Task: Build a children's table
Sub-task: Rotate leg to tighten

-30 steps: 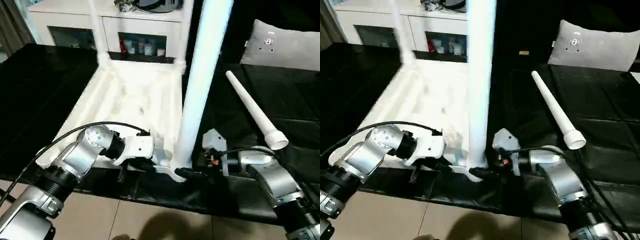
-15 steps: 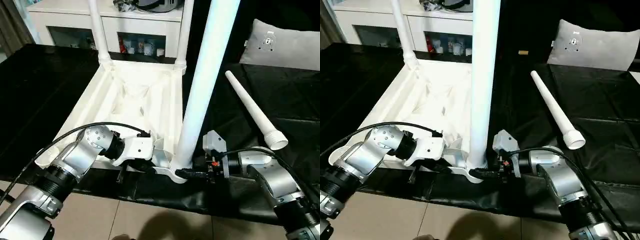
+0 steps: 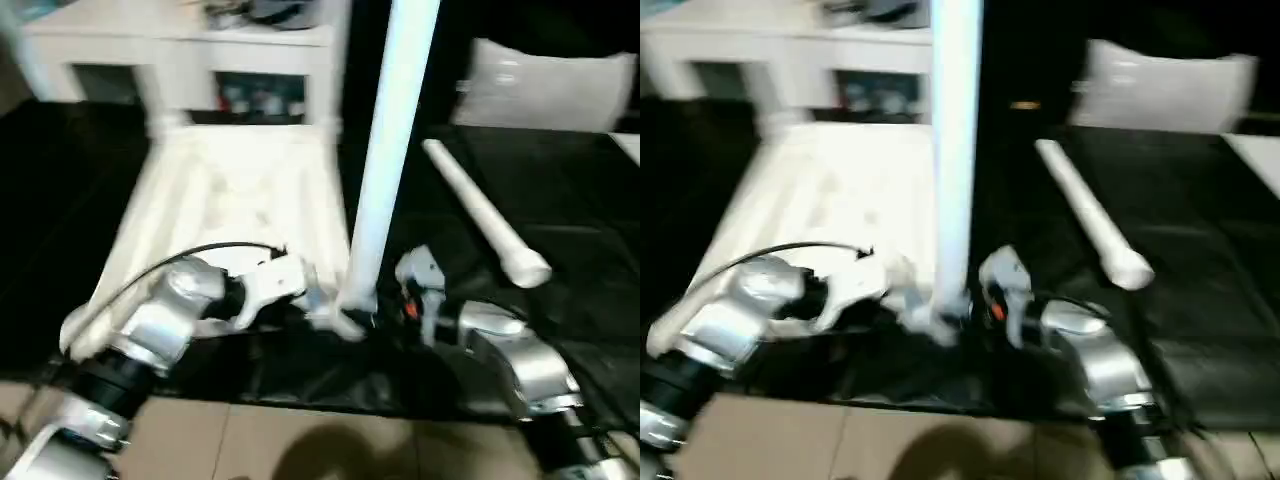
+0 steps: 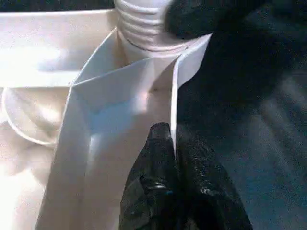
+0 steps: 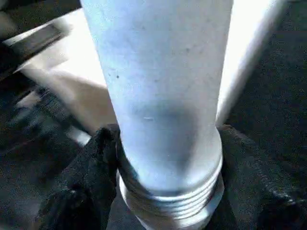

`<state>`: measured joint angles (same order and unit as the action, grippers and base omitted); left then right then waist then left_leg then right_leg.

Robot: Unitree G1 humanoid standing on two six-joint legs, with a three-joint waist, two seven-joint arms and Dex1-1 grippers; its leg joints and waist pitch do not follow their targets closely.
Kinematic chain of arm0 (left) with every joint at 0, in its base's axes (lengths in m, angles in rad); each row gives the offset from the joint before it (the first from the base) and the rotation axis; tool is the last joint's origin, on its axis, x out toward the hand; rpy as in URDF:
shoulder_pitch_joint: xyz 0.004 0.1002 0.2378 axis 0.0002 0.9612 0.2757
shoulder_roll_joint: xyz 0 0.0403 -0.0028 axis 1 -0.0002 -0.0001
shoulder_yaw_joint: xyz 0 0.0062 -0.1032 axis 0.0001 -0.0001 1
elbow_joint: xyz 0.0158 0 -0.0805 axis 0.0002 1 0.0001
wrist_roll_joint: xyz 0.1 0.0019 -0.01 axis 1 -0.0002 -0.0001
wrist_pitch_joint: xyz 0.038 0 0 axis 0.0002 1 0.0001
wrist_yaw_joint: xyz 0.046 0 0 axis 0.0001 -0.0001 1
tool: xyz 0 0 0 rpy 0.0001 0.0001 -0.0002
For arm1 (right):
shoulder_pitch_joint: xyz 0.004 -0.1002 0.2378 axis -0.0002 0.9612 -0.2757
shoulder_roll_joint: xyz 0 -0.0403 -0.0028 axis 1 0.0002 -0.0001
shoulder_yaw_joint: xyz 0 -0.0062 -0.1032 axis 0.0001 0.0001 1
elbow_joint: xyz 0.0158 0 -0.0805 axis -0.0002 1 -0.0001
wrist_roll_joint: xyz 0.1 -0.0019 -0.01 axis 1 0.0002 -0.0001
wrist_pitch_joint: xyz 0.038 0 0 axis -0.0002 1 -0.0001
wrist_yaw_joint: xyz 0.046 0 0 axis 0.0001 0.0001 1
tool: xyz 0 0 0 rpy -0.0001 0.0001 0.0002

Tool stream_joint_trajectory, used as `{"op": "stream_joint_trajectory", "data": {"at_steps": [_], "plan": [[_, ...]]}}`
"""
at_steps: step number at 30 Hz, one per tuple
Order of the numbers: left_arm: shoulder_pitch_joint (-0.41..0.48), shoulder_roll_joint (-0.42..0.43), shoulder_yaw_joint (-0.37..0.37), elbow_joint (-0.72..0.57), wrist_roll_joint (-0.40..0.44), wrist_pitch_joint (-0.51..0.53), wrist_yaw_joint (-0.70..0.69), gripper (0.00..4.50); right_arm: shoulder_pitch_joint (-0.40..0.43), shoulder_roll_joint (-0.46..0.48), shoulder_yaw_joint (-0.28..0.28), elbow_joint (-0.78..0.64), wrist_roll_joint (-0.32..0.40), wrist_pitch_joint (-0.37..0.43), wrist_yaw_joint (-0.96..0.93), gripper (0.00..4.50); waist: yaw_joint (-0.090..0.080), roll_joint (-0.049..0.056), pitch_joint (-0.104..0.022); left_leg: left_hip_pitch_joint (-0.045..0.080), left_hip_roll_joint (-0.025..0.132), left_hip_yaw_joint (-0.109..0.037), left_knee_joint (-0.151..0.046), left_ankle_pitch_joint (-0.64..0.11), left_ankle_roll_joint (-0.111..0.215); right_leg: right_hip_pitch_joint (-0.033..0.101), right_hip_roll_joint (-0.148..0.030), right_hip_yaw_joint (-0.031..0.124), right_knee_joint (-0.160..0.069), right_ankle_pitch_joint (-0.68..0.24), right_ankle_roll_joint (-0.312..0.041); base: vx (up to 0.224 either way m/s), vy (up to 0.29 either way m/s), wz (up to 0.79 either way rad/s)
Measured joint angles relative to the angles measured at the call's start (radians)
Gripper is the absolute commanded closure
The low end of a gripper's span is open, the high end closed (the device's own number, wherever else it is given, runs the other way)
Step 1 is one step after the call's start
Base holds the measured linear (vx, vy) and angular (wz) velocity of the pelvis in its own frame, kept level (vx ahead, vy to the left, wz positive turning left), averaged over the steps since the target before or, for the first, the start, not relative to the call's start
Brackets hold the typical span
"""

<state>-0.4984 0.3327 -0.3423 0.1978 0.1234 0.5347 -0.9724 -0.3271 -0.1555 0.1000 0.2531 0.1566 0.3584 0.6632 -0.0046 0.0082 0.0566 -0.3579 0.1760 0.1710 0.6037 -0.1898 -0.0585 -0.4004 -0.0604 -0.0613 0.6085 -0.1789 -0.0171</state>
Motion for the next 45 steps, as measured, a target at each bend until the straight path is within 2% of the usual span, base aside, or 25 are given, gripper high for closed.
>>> {"op": "stream_joint_trajectory", "data": {"at_steps": [3, 8, 10, 16, 18, 19, 23, 27, 33, 35, 38, 43, 44, 45], "plan": [[-0.001, -0.099, 0.023, -0.006, 0.029, 0.083, 0.132, 4.50, -0.034, 0.063, -0.035, 0.039, -0.030, 0.002, -0.151, 1.75, -0.011, 0.000, 0.000, -0.001, 0.000, -0.002, 0.000, 0.000, 0.000, -0.001, 0.000, -0.001, 0.000, 0.000, 0.000, 0.000, 0.000, 0.00], [-0.002, -0.174, 0.031, -0.006, 0.029, 0.121, 0.231, 4.50, -0.056, 0.102, -0.053, 0.051, -0.068, -0.005, -0.265, 1.75, -0.011, 0.000, 0.000, -0.010, 0.000, -0.003, -0.002, -0.001, 0.000, -0.005, 0.000, -0.003, -0.001, 0.002, -0.003, 0.000, 0.000, 0.00], [-0.004, -0.175, 0.029, -0.006, 0.029, 0.120, 0.236, 4.50, -0.057, 0.105, -0.056, 0.055, -0.069, -0.013, -0.272, 1.19, -0.009, 0.000, 0.000, -0.011, 0.000, -0.003, -0.003, -0.001, 0.001, -0.005, 0.000, -0.003, -0.001, 0.004, -0.006, 0.000, 0.000, 0.00], [-0.015, -0.156, 0.006, -0.005, 0.033, 0.105, 0.231, 4.50, -0.044, 0.112, -0.062, 0.045, -0.059, -0.026, -0.267, 0.62, -0.003, 0.001, 0.000, -0.010, 0.001, -0.003, -0.005, -0.001, 0.001, -0.005, 0.001, -0.004, -0.003, 0.004, -0.007, 0.000, 0.000, 0.00], [-0.015, -0.128, -0.010, 0.001, 0.031, 0.065, 0.209, 4.50, -0.018, 0.100, -0.062, 0.027, -0.042, -0.044, -0.232, 0.52, 0.002, 0.001, 0.000, -0.010, 0.001, -0.004, -0.005, -0.002, 0.001, -0.005, 0.001, -0.004, -0.003, 0.004, -0.007, 0.000, 0.000, 0.00], [-0.016, -0.114, -0.011, 0.007, 0.030, 0.048, 0.199, 4.50, -0.012, 0.090, -0.060, 0.022, -0.040, -0.047, -0.216, 0.32, 0.005, 0.001, 0.000, -0.010, 0.001, -0.004, -0.005, -0.001, 0.001, -0.005, 0.001, -0.004, -0.003, 0.004, -0.007, 0.000, 0.000, 0.00], [-0.016, -0.051, -0.024, 0.034, 0.020, -0.061, 0.121, 4.50, 0.043, -0.003, -0.040, -0.022, -0.017, -0.073, -0.084, 0.04, 0.018, 0.002, 0.000, -0.009, 0.001, -0.005, -0.005, -0.001, 0.001, -0.004, 0.001, -0.005, -0.005, 0.005, -0.007, 0.000, 0.000, 0.00], [-0.018, 0.010, -0.031, 0.060, 0.009, -0.157, 0.047, 4.50, 0.063, -0.085, -0.033, -0.042, 0.010, -0.098, 0.039, 0.04, 0.030, 0.003, 0.001, -0.009, 0.001, -0.005, -0.005, -0.001, 0.001, -0.004, 0.001, -0.005, -0.006, 0.005, -0.008, 0.000, 0.000, 0.00], [-0.024, 0.113, -0.066, 0.092, -0.015, -0.322, -0.121, 4.50, 0.064, -0.231, -0.003, -0.055, 0.012, -0.183, 0.241, 0.04, 0.052, 0.003, 0.001, -0.009, 0.001, -0.005, -0.006, -0.001, 0.001, -0.003, 0.001, -0.005, -0.007, 0.006, -0.009, 0.000, 0.000, 0.00], [-0.028, 0.129, -0.069, 0.100, -0.016, -0.353, -0.152, 4.50, 0.064, -0.246, -0.001, -0.055, 0.012, -0.196, 0.275, 0.04, 0.057, 0.003, 0.001, -0.009, 0.001, -0.005, -0.005, -0.001, 0.001, -0.003, 0.001, -0.005, -0.007, 0.006, -0.009, 0.000, 0.000, 0.00], [-0.048, 0.160, -0.100, 0.121, -0.021, -0.422, -0.236, 4.50, 0.056, -0.300, 0.047, -0.053, 0.011, -0.222, 0.379, 0.04, 0.065, 0.003, 0.001, -0.009, 0.000, -0.005, -0.005, -0.001, 0.001, -0.002, 0.000, -0.005, -0.007, 0.006, -0.009, 0.000, 0.000, 0.00], [-0.067, 0.184, -0.132, 0.134, -0.019, -0.492, -0.307, 4.50, 0.026, -0.314, 0.073, -0.039, 0.020, -0.232, 0.463, 0.04, 0.068, 0.002, 0.000, -0.008, 0.000, -0.004, -0.005, -0.001, 0.001, -0.001, 0.000, -0.005, -0.007, 0.006, -0.009, 0.000, 0.000, 0.00], [-0.072, 0.188, -0.139, 0.135, -0.015, -0.505, -0.317, 4.50, 0.022, -0.314, 0.079, -0.035, 0.026, -0.230, 0.481, 0.31, 0.068, 0.002, 0.000, -0.008, 0.000, -0.004, -0.005, -0.001, 0.002, -0.001, 0.000, -0.005, -0.007, 0.006, -0.009, 0.000, 0.000, 0.00], [-0.075, 0.190, -0.140, 0.136, -0.011, -0.514, -0.326, 4.50, 0.018, -0.313, 0.085, -0.031, 0.029, -0.229, 0.492, 0.38, 0.066, 0.002, 0.000, -0.008, 0.000, -0.004, -0.005, -0.001, 0.002, -0.001, 0.000, -0.005, -0.007, 0.006, -0.009, 0.000, 0.000, 0.00]]}}
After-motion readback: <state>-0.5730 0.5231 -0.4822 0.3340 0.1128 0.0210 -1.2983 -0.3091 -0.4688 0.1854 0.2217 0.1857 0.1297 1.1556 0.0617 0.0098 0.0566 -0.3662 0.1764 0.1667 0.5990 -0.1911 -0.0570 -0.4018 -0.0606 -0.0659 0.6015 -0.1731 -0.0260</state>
